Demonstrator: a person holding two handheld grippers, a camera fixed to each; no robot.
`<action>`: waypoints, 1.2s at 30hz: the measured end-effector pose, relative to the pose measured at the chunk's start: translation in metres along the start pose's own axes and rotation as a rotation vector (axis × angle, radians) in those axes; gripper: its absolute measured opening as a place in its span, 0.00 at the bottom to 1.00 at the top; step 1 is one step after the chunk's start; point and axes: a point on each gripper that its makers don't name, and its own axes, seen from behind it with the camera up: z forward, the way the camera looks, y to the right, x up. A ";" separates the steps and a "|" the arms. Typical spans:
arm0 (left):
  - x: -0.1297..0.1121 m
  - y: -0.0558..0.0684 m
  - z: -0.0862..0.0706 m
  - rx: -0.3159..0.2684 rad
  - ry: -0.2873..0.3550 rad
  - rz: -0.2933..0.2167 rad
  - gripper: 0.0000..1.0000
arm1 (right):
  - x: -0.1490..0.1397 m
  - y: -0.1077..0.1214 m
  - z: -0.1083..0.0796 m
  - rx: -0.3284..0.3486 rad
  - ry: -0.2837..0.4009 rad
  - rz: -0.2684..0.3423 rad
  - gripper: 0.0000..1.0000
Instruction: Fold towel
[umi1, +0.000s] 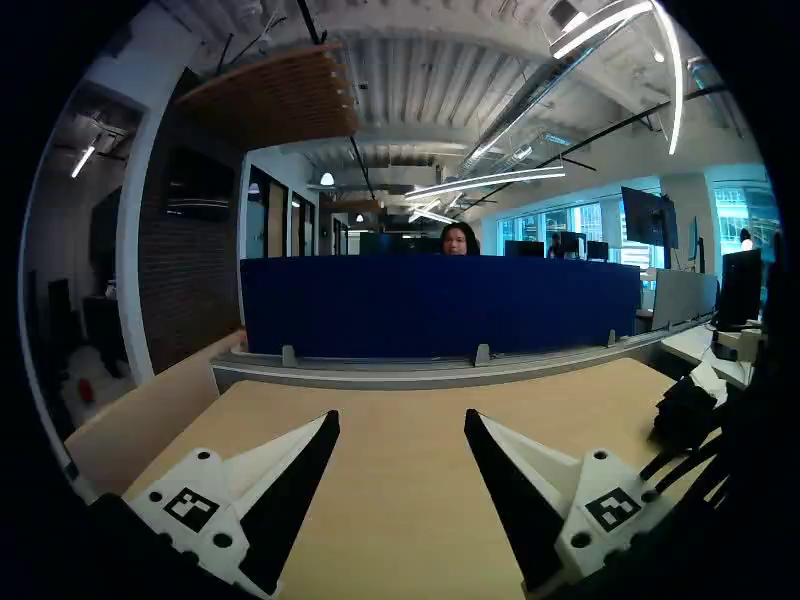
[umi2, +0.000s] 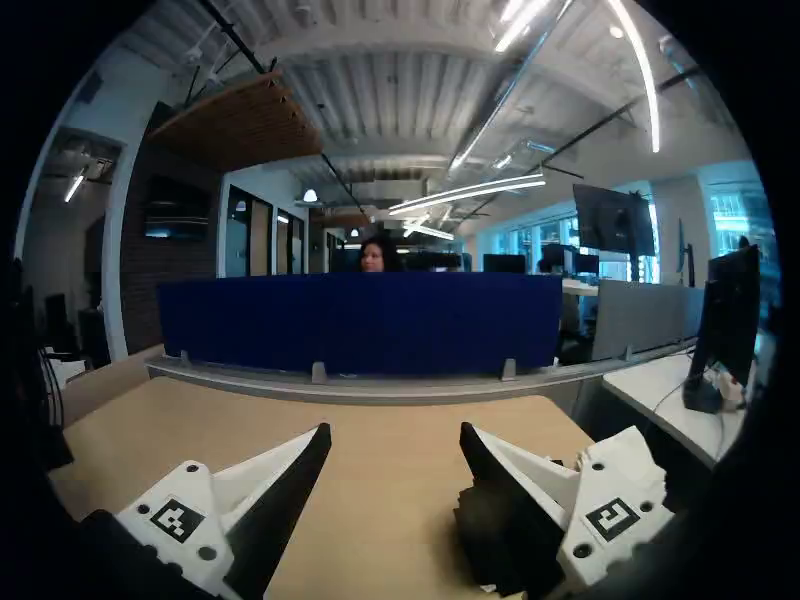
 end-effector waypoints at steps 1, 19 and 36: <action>0.001 0.001 -0.001 0.001 0.009 0.001 0.93 | 0.001 -0.002 0.000 0.003 -0.001 0.000 1.00; -0.007 0.002 -0.002 0.017 0.094 0.030 0.93 | 0.009 -0.023 -0.006 0.009 -0.038 0.011 1.00; -0.062 -0.015 0.011 0.039 0.102 0.047 0.93 | -0.007 -0.035 -0.001 -0.011 -0.067 0.024 1.00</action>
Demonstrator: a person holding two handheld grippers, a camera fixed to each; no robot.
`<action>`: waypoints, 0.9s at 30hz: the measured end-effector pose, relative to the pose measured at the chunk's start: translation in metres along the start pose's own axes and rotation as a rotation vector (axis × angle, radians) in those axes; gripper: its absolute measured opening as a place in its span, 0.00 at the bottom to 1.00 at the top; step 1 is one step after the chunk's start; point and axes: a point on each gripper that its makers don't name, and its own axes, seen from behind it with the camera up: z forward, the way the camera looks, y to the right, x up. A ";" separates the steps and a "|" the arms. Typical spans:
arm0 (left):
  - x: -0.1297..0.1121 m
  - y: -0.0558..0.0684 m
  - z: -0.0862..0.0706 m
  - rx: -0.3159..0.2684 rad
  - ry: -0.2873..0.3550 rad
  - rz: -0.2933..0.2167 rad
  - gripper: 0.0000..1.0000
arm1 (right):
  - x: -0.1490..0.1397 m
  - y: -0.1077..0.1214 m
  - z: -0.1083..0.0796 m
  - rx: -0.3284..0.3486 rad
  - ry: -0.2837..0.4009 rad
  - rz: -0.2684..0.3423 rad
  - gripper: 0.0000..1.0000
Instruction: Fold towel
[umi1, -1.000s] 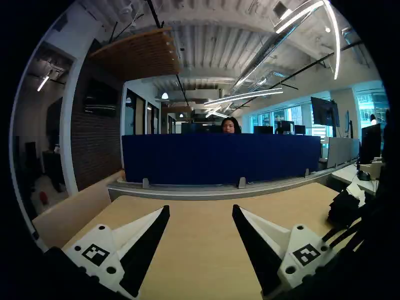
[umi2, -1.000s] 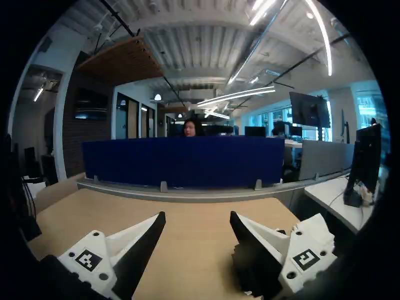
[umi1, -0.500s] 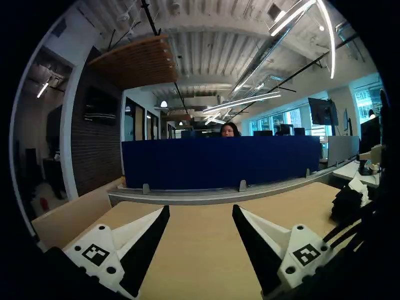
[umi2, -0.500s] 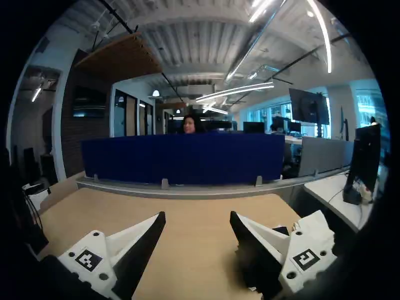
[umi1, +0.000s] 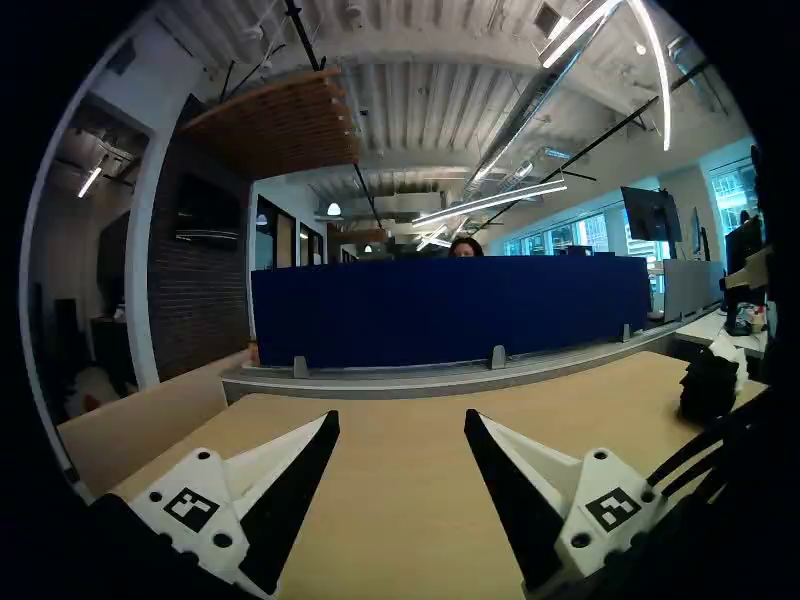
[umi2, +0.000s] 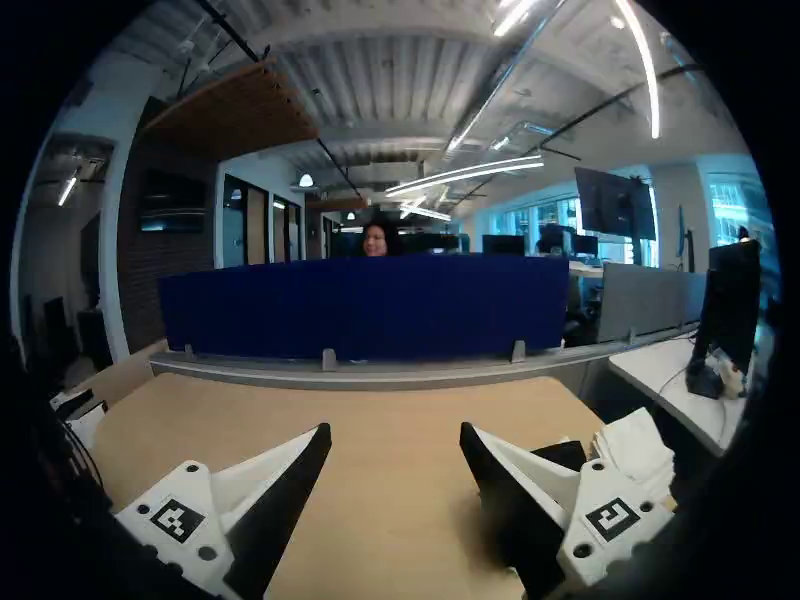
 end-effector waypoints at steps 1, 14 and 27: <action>-0.006 0.000 0.000 -0.001 -0.003 0.001 0.93 | -0.002 -0.001 0.001 0.000 -0.001 -0.001 1.00; -0.066 0.000 0.010 0.002 -0.001 0.002 0.93 | -0.045 -0.017 0.013 0.013 -0.022 -0.029 1.00; -0.092 -0.003 0.013 0.010 0.007 -0.010 0.93 | -0.055 -0.033 0.020 0.035 -0.023 -0.057 1.00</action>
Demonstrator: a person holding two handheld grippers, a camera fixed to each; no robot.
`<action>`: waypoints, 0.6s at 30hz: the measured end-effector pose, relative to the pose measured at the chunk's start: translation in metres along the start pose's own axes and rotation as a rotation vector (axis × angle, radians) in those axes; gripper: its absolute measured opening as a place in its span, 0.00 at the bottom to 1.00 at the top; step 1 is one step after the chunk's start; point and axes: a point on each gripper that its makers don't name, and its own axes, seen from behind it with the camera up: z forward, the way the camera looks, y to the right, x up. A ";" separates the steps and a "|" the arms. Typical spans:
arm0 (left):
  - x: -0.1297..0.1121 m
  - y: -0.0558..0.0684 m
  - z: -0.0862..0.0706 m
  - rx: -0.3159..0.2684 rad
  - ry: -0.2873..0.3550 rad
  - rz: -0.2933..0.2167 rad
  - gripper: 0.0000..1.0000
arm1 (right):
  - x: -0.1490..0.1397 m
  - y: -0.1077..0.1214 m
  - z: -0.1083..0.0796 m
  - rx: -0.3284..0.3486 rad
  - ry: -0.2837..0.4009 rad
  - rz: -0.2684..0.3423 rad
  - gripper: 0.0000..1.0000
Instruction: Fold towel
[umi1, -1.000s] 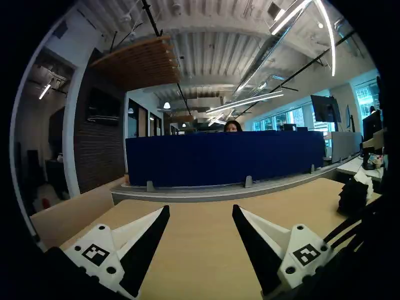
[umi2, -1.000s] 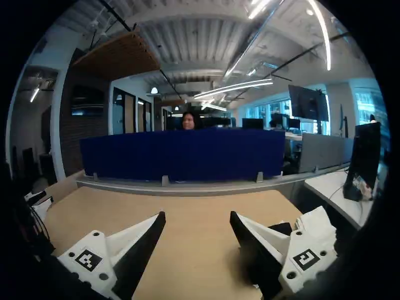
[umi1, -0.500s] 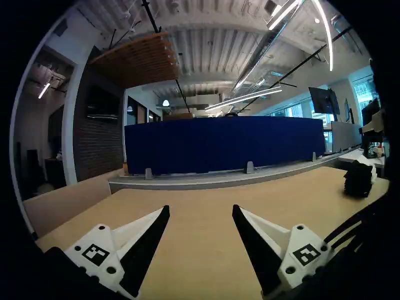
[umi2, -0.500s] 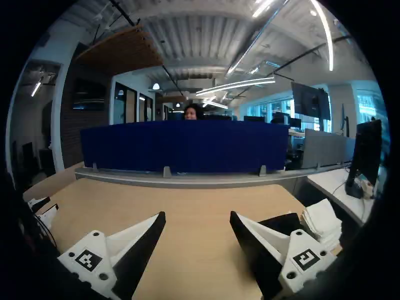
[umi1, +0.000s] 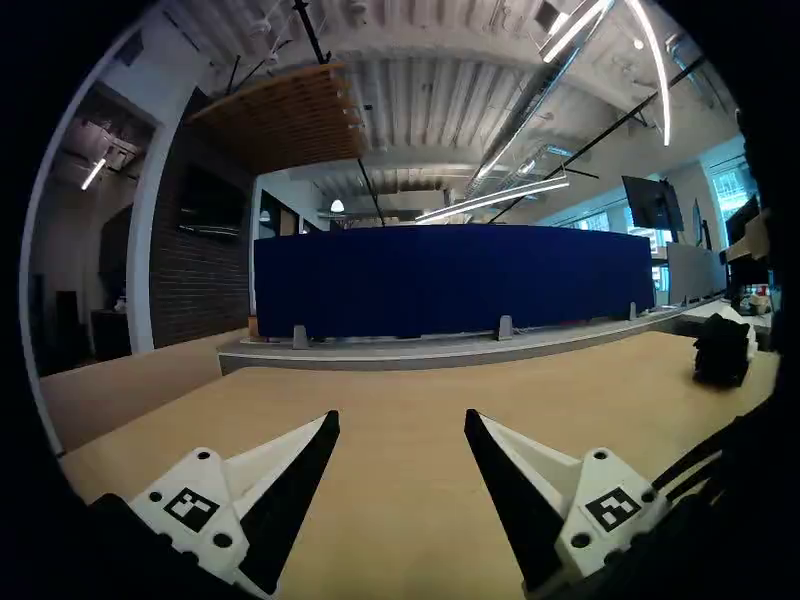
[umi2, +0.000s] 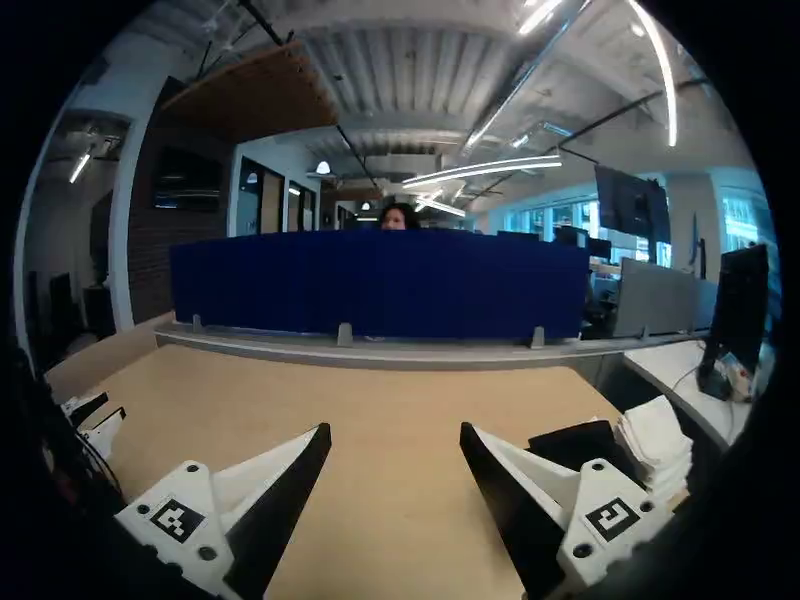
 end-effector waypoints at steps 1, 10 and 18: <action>-0.001 0.000 0.000 0.000 0.001 0.001 0.93 | 0.000 0.000 0.000 0.001 0.001 0.000 1.00; -0.003 -0.003 0.003 0.002 0.007 -0.026 0.93 | 0.002 -0.001 0.000 0.003 0.003 0.002 1.00; -0.004 -0.004 0.003 0.003 0.007 -0.032 0.93 | 0.008 -0.001 0.000 0.006 0.017 0.010 1.00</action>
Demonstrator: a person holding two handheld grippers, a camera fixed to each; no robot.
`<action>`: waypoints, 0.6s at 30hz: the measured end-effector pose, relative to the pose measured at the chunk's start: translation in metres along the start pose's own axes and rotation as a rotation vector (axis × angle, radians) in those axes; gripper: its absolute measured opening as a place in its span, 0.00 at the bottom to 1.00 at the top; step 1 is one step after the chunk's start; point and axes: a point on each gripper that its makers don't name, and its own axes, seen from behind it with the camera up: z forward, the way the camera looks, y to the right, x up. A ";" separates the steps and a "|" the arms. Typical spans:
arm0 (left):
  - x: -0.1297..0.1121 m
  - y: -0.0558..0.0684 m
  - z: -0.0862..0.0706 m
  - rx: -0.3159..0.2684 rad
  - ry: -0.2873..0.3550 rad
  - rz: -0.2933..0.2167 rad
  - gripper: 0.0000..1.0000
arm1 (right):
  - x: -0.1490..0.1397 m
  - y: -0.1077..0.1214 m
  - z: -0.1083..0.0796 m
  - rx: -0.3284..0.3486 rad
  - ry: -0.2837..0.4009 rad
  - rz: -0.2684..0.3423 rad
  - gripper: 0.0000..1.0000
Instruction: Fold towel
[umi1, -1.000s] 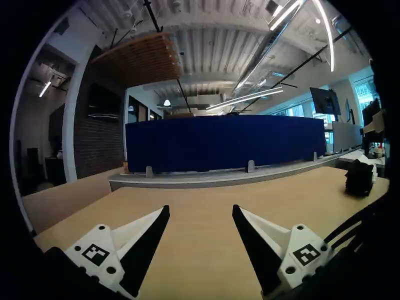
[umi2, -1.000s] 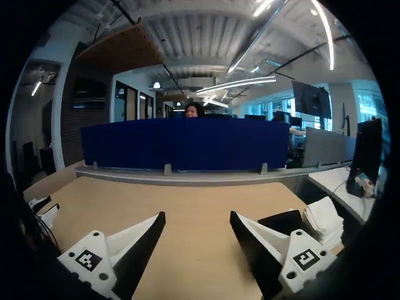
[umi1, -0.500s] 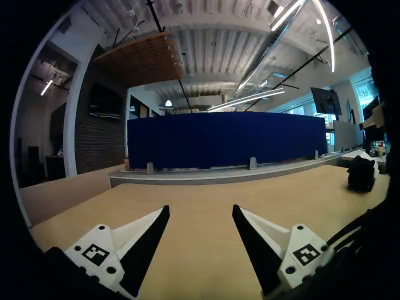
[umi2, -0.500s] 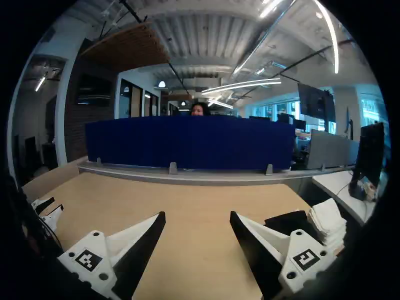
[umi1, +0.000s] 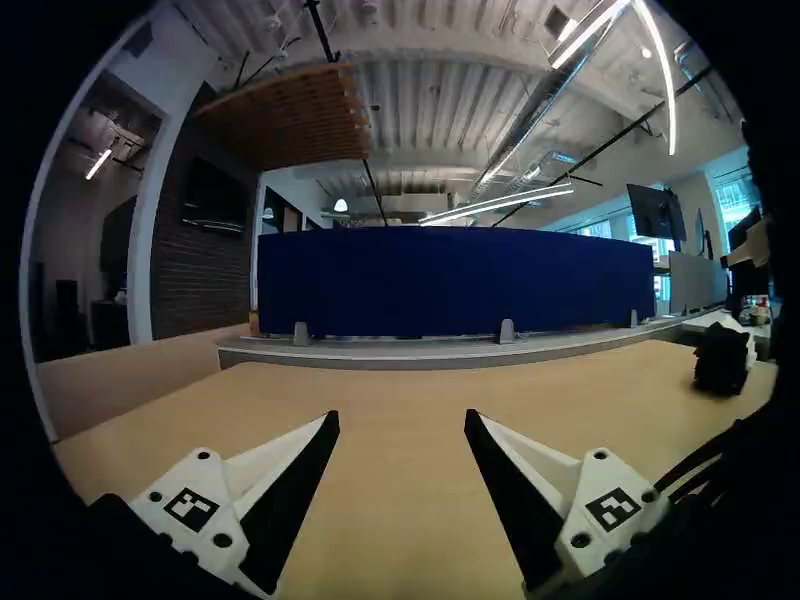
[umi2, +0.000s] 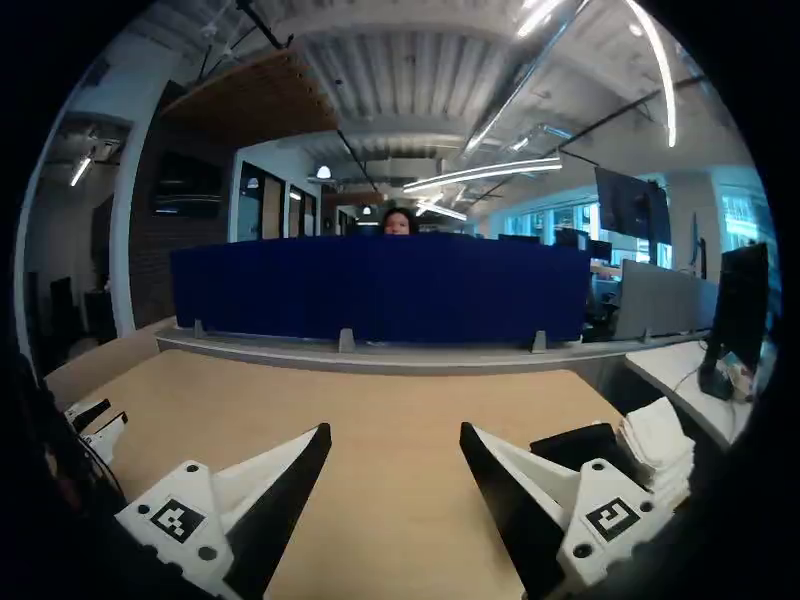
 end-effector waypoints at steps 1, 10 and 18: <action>0.000 0.000 0.000 0.000 0.000 0.000 0.93 | 0.001 0.000 0.000 0.001 0.003 0.003 1.00; -0.001 0.000 0.000 0.001 -0.001 0.000 0.93 | 0.022 0.014 -0.005 -0.005 0.057 0.036 1.00; -0.001 0.000 0.000 0.001 -0.001 0.000 0.93 | 0.042 0.039 -0.009 -0.035 0.124 0.054 1.00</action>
